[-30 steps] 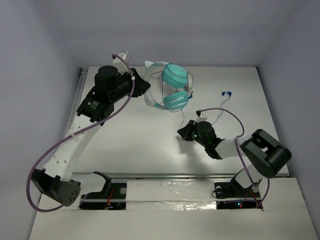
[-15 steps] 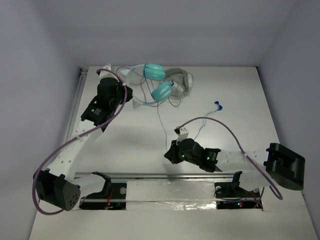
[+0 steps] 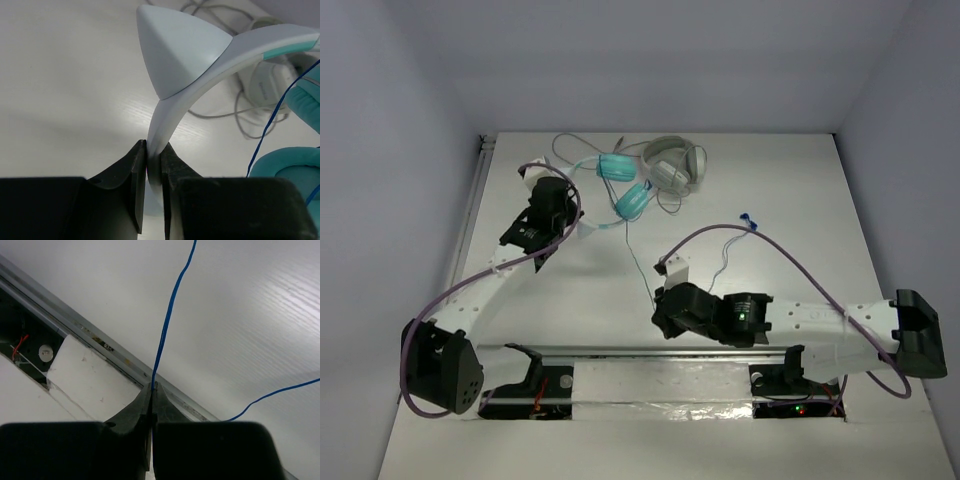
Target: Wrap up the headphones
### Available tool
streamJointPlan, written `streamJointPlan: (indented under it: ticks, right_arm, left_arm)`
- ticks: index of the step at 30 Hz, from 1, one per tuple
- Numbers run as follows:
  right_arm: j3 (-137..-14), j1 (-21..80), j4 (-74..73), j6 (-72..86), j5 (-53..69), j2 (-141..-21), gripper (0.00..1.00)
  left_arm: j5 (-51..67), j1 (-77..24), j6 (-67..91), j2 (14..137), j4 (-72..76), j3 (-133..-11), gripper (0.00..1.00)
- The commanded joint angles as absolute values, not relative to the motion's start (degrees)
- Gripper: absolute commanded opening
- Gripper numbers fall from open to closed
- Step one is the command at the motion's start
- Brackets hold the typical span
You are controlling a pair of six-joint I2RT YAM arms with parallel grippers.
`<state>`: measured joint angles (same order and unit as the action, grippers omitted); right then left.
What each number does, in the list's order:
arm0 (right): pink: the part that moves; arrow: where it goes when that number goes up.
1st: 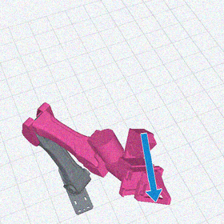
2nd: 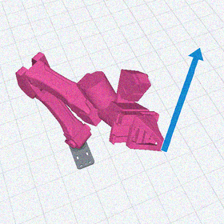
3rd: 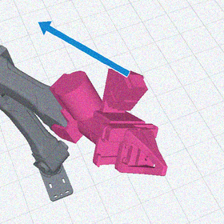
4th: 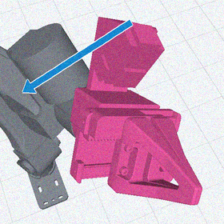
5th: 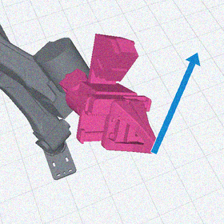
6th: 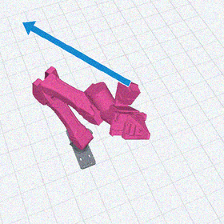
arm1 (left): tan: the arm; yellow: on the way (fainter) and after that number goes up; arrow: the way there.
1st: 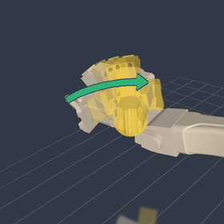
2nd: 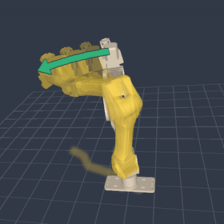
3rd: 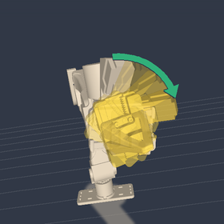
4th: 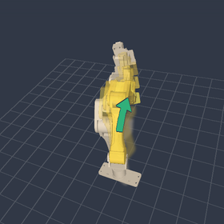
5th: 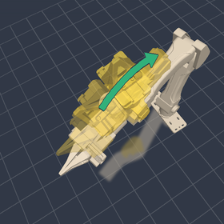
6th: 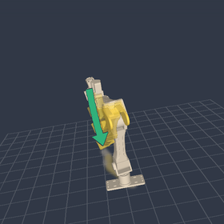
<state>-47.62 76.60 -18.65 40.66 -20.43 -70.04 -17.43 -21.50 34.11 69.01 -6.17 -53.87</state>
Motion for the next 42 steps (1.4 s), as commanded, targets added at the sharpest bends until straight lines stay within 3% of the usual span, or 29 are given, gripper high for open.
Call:
streamJointPlan:
  ticks: [1,13,19,28,42]
  right_arm:
    - [-53.4,77.1,-29.9,37.9,-26.2,-67.3,0.0]
    - [-66.3,77.1,-37.3,27.3,-31.4,-68.2,0.0]
    - [-69.5,77.1,-38.0,23.5,-34.5,-69.5,0.0]
    - [-65.8,70.9,-35.9,19.0,-39.4,-67.2,0.0]
    - [-63.6,60.4,-25.1,15.6,-45.5,-69.9,0.0]
  left_arm:
    - [-20.3,-23.5,35.9,67.9,-0.7,-51.8,0.0]
    - [-28.0,-36.0,34.5,73.7,-5.7,-47.3,0.0]
    - [-24.6,-43.1,34.3,79.0,-3.6,-48.6,0.0]
    - [-10.0,-44.6,27.0,76.7,-2.2,-47.9,0.0]
    - [-12.3,-46.2,19.5,72.1,-20.6,-53.5,0.0]
